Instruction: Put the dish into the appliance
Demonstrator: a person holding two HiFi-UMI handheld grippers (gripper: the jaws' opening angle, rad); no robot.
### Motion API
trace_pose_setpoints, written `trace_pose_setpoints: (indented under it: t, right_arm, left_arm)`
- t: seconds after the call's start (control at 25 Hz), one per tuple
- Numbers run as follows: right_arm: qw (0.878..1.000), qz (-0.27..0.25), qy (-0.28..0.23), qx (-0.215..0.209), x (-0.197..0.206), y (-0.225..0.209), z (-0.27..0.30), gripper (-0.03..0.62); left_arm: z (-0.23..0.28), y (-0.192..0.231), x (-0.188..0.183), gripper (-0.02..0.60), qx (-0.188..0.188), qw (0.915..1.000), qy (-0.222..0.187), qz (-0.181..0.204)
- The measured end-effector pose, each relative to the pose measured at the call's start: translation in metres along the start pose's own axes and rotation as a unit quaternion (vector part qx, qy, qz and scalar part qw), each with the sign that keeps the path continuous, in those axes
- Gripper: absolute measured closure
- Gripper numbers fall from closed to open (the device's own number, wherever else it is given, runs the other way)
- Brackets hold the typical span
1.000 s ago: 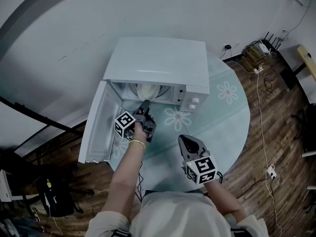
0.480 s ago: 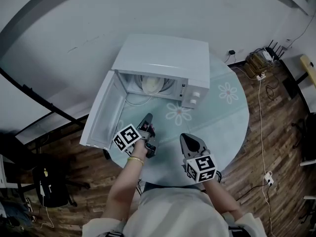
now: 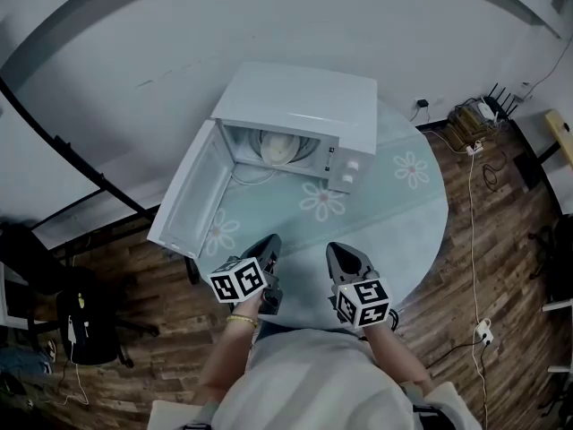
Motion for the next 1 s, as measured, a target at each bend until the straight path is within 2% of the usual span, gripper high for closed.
trace_pose_setpoints:
  t: [0.16, 0.28, 0.6, 1.0]
  right_arm:
    - [1.0, 0.0, 0.004, -0.004, 0.005, 0.001, -0.009, 0.589]
    - [1.0, 0.003, 0.004, -0.005, 0.008, 0.001, -0.015, 0.589]
    - [1.0, 0.007, 0.0, -0.009, 0.015, -0.001, -0.028, 0.589]
    - [1.0, 0.015, 0.01, -0.012, 0.021, -0.002, -0.034, 0.589]
  left_arm:
    - [-0.016, -0.019, 0.01, 0.572, -0.01, 0.9982, 0.003, 0.059]
    - [-0.025, -0.028, 0.017, 0.572, -0.015, 0.996, 0.009, 0.088]
    - [-0.043, -0.033, 0.037, 0.572, -0.028, 0.9936, 0.023, 0.107]
    - [-0.044, -0.037, 0.039, 0.572, -0.027, 0.9947, 0.021, 0.097]
Point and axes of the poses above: the fingertips, and each gripper's own axes: z forward along the fingers, y to its left, x out of its underside, the point moved 9 cm from there along -z, backward along the fingers
